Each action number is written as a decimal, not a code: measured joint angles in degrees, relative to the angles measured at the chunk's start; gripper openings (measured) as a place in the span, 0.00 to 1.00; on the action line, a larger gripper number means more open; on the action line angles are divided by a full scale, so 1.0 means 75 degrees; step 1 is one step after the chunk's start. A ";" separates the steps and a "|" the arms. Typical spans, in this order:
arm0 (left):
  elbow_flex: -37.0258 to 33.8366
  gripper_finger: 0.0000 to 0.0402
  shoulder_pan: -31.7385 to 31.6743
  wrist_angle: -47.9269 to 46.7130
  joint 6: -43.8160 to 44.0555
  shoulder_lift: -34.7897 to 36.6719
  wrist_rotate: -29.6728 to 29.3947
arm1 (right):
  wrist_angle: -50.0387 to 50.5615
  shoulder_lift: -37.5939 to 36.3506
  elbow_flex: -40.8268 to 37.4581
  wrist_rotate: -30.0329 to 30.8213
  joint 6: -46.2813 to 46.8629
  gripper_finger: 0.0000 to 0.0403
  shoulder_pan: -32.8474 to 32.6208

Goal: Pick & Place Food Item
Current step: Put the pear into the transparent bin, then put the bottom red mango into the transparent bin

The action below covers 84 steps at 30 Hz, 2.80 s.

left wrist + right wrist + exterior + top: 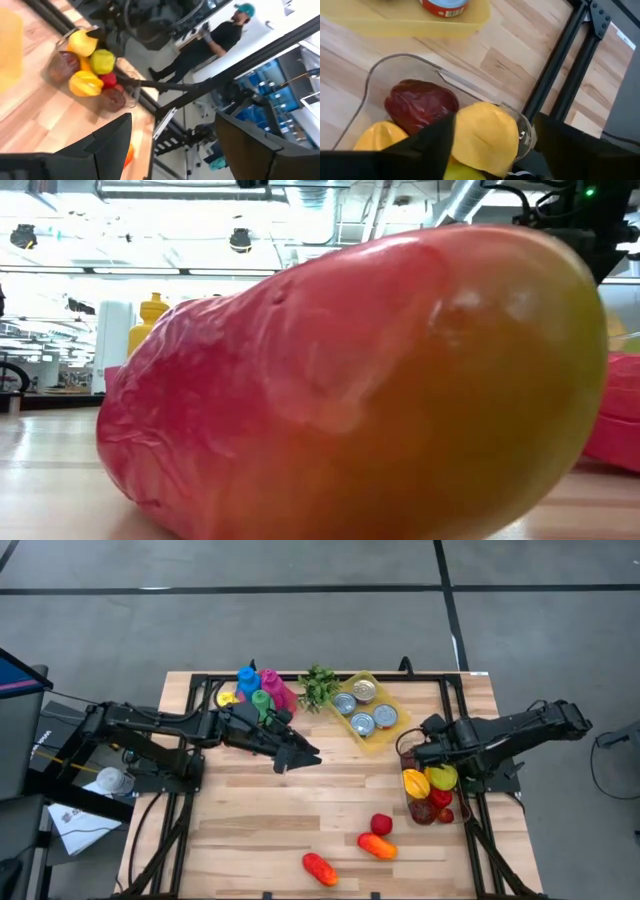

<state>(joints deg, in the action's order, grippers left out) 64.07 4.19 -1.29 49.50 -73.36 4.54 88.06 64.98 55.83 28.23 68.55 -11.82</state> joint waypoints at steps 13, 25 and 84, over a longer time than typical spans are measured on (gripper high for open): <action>0.0006 0.68 0.2578 -0.0732 -0.3743 -0.0504 -0.0509 | -0.0582 -0.0013 0.0000 -0.0041 0.0004 0.80 -0.0838; 0.0000 0.73 0.3912 0.1096 -0.4997 -0.3420 -0.0992 | -0.1525 -0.0013 0.0000 0.0021 0.0198 0.80 -0.1967; 0.0006 0.57 0.2255 0.2962 -0.3689 -0.1122 -0.4276 | -0.9579 -0.0013 0.1054 0.0038 -0.5306 0.80 -0.2036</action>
<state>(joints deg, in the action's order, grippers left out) 64.12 21.10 20.93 21.83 -81.78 -27.53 16.21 64.88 63.74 28.51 28.76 -27.09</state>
